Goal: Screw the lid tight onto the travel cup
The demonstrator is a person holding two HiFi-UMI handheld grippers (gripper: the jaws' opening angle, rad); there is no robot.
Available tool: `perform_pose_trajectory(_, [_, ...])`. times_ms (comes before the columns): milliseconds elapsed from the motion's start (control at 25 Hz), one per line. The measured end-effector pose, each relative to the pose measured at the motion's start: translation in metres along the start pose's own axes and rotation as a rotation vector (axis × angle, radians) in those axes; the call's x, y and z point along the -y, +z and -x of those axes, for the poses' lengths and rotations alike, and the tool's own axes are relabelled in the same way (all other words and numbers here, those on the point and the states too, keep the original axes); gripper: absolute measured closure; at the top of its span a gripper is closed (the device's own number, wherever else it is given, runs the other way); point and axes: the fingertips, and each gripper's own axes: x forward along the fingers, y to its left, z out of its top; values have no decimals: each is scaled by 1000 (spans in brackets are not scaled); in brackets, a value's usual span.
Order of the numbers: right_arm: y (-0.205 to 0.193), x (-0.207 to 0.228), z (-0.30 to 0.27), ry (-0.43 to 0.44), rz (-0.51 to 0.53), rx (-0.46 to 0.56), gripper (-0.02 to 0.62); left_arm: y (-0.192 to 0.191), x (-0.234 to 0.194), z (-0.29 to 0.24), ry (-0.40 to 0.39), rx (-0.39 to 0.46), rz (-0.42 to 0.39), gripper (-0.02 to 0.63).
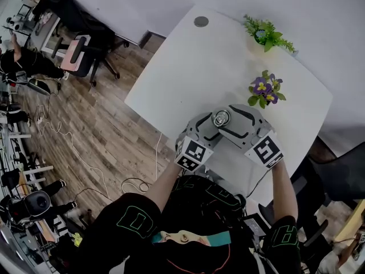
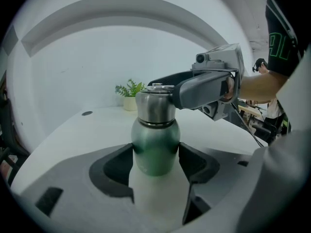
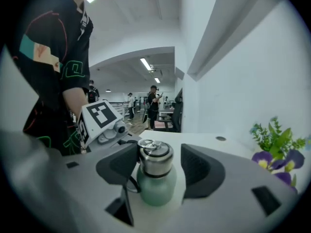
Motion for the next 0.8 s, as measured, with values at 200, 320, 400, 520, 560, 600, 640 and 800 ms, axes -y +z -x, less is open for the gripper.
perform_pose_trajectory(200, [-3,-6,3,164,-28,-2,344,0,0,0,-8,-2,0,302])
perform_pose_trajectory(320, [-5,-5,3,211,-61,-13,356,0,1,0,-13,-3,1,302])
perform_pose_trajectory(400, [-9,-3,2,236,-68,-18,369,-1,0,0,-16,-3,0,302])
perform_pose_trajectory(520, [-10,-3,2,255,-104,-10,371,-2,1,0,-21,-8,0,302])
perform_pose_trajectory(560, [-10,-3,3,251,-114,-6,371,-2,1,0,-22,-9,1,302])
perform_pose_trajectory(600, [-10,-4,3,243,-118,-4,373,-2,1,0,-22,-9,1,302])
perform_pose_trajectory(640, [-9,-4,2,231,-119,-2,373,-1,1,1,-21,-9,2,302])
perform_pose_trajectory(800, [-10,-4,2,138,-122,10,374,-2,0,0,-16,-6,4,302])
